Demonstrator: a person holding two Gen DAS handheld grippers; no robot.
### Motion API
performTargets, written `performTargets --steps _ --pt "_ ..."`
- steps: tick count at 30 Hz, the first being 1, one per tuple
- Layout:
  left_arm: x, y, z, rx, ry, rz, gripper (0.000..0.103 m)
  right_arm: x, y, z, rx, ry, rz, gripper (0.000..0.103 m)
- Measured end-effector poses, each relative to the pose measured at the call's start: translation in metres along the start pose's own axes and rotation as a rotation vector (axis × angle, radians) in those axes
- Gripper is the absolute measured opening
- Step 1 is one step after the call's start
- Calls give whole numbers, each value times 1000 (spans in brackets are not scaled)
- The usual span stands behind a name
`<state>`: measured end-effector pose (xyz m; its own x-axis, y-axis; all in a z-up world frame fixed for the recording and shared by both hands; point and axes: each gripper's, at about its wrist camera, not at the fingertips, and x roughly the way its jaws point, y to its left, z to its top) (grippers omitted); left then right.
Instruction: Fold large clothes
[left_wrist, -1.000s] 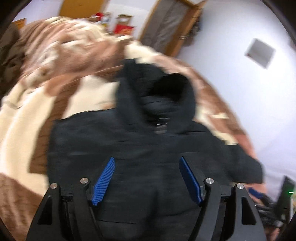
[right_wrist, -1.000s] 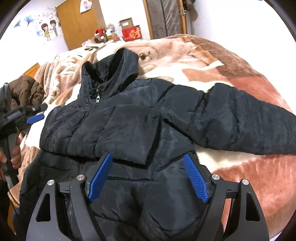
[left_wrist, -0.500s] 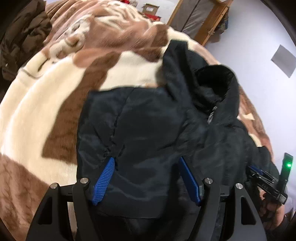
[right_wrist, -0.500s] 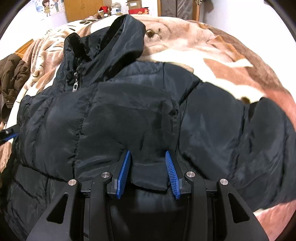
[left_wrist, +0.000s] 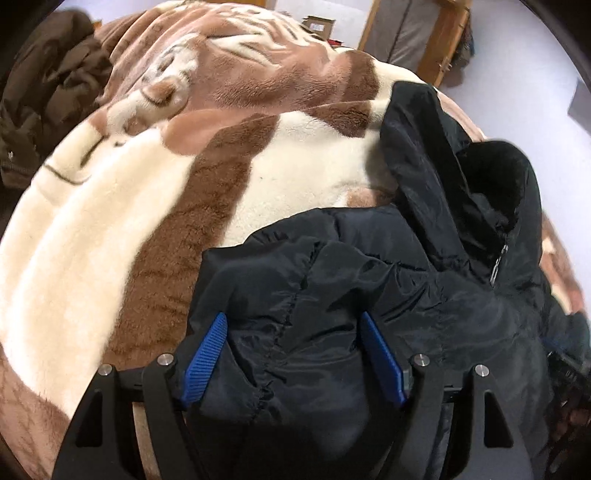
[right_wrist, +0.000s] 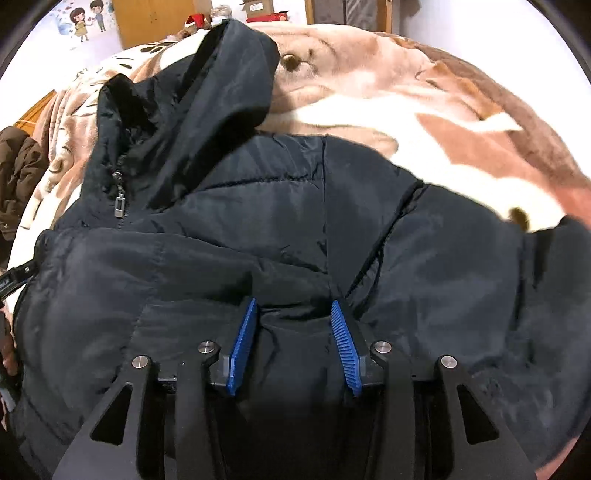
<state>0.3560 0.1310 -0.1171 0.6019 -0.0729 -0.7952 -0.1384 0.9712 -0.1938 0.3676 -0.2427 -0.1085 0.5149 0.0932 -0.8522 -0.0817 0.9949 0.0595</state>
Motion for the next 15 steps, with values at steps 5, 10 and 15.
performTargets --steps 5,10,15 --pt "-15 1 8 -5 15 -3 72 -26 -2 1 17 7 -11 43" --pt "-67 -5 -13 41 -35 -64 68 -74 6 -29 -3 -70 28 43" --pt "-46 1 -40 46 66 -38 69 -35 13 -48 -40 29 20 43"
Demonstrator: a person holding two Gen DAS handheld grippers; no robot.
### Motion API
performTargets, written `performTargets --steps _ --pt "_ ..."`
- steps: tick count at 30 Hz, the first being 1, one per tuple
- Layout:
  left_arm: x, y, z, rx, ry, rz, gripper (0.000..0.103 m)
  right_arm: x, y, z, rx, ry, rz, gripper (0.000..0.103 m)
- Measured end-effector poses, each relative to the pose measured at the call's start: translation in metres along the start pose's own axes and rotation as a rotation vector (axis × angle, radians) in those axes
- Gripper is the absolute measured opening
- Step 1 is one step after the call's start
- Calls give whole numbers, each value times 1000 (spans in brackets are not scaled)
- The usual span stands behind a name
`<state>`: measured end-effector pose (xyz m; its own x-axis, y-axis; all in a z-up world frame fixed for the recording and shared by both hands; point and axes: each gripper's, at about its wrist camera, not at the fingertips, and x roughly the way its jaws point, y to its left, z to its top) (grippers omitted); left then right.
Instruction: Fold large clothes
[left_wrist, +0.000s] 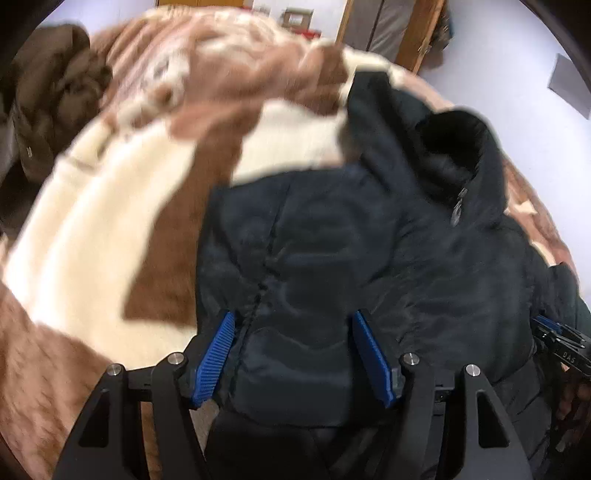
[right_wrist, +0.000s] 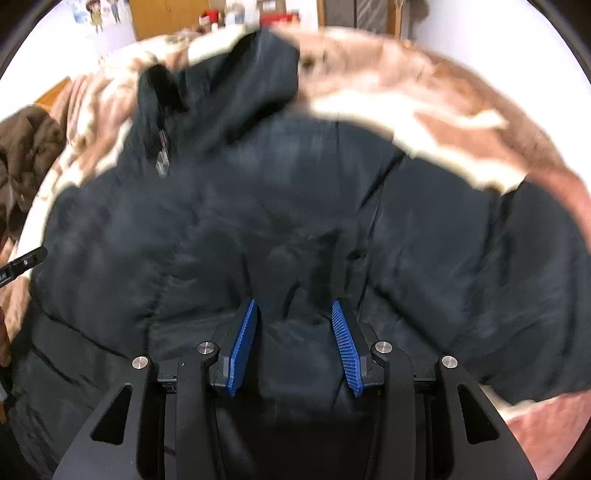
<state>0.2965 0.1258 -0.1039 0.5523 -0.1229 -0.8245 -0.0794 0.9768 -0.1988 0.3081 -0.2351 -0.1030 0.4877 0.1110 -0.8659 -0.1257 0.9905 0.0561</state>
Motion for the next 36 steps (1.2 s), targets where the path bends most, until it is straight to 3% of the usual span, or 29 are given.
performTargets --steps 4,8,12,20,27,36 --pt "-4 1 3 -29 4 15 68 -10 3 6 -5 21 -21 44" --pt "-36 -5 -9 -19 -9 0 68 -44 2 -3 19 -20 -2 44" --pt "-83 -16 -34 -2 -47 -27 68 -92 0 -31 38 -88 23 45" --pt "-161 -43 -86 -4 -101 -94 68 -160 -5 -89 86 -120 81 45" --pt "-196 -70 -114 22 -115 -124 68 -198 -1 -119 74 -146 63 45" --pt "-230 -101 -124 71 -150 -174 68 -227 2 -128 74 -197 57 45"
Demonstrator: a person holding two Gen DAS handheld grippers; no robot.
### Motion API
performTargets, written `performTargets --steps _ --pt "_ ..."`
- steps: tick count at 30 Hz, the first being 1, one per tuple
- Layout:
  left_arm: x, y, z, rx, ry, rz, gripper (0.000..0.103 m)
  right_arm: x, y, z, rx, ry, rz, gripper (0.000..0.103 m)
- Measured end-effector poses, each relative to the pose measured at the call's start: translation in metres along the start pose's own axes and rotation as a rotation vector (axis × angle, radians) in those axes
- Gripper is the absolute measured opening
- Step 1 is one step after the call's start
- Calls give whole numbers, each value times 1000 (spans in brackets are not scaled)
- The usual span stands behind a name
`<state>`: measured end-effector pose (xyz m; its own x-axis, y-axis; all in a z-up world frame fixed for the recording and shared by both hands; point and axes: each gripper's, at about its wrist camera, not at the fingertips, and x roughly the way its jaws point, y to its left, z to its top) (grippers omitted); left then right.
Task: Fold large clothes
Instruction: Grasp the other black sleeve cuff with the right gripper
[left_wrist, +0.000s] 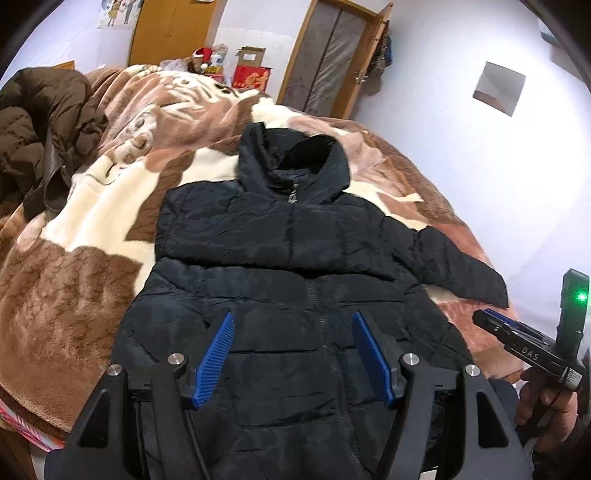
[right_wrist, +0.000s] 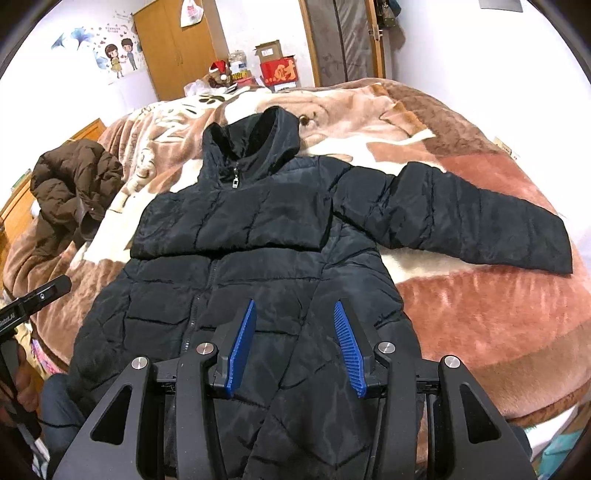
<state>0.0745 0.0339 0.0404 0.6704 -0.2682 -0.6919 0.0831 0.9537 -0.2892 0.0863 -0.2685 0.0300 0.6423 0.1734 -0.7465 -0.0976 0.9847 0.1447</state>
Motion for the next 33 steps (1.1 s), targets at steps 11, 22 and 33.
performTargets --steps 11,22,33 --pt "3 -34 10 68 -12 -24 68 -16 -38 3 106 -54 -29 60" --pt "77 -39 37 114 39 57 69 31 -141 12 336 -10 -130 60" --pt "138 -11 59 89 79 135 69 98 -269 10 626 34 -219 60"
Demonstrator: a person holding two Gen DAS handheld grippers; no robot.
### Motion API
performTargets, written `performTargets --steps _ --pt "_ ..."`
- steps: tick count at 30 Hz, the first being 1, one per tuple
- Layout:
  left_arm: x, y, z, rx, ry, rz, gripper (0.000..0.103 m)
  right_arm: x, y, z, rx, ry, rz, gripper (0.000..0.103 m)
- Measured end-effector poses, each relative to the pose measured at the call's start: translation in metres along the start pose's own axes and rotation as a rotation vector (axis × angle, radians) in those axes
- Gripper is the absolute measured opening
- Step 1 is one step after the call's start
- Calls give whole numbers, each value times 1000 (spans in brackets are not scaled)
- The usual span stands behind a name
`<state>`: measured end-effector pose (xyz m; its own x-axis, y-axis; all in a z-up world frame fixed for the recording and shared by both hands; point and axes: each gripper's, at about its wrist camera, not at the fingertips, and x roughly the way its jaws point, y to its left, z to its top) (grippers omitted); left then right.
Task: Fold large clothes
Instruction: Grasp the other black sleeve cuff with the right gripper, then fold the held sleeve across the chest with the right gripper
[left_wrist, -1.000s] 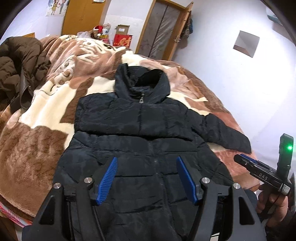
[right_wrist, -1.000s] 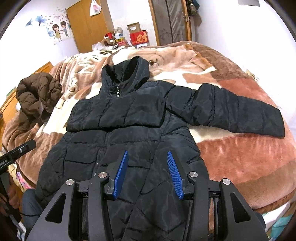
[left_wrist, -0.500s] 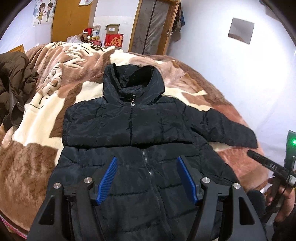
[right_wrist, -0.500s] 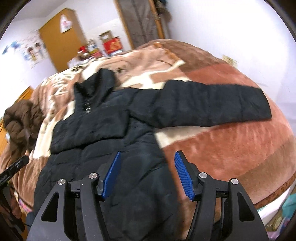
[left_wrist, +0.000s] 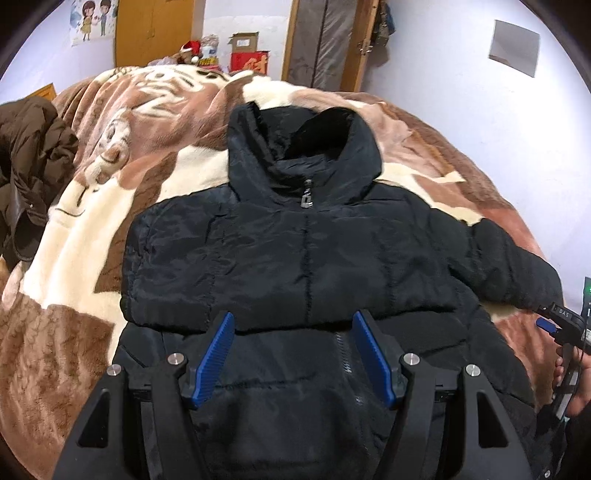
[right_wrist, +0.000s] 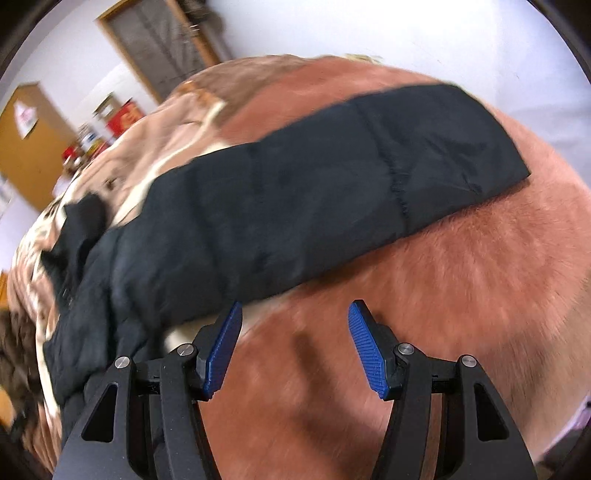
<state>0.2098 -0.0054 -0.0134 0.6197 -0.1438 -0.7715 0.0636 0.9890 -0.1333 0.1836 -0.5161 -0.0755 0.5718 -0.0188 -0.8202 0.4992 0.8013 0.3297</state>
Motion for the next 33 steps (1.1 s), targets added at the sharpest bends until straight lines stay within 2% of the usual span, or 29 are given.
performTargets --steps 3,6,10,11,12,14,15,20,25,29,33 --pt "16 8 1 -15 21 16 69 14 -22 14 106 -17 39 60" --pt "30 16 0 -35 42 26 69 13 -35 25 189 -77 82 60" --pt "42 20 -2 -56 62 26 69 12 -41 33 217 -100 65 59" --pt "43 20 -3 -58 65 25 69 10 -40 35 207 -105 47 45" --pt "44 20 -3 -58 67 23 69 3 -35 36 179 -119 38 26" --pt "42 21 -3 -59 63 20 69 -12 -22 37 137 -134 31 17" --pt "40 22 -3 -60 60 20 69 -19 -13 38 115 -143 32 14" --pt "25 30 2 -78 27 18 69 -82 46 46 -42 -233 115 13" --pt "6 41 3 -110 -12 2 68 -139 135 37 -244 -289 252 13" --pt "-7 52 0 -139 -39 -8 69 -146 202 16 -385 -249 347 13" --pt "-16 66 -5 -167 -53 -2 69 -114 264 -24 -515 -148 398 13"
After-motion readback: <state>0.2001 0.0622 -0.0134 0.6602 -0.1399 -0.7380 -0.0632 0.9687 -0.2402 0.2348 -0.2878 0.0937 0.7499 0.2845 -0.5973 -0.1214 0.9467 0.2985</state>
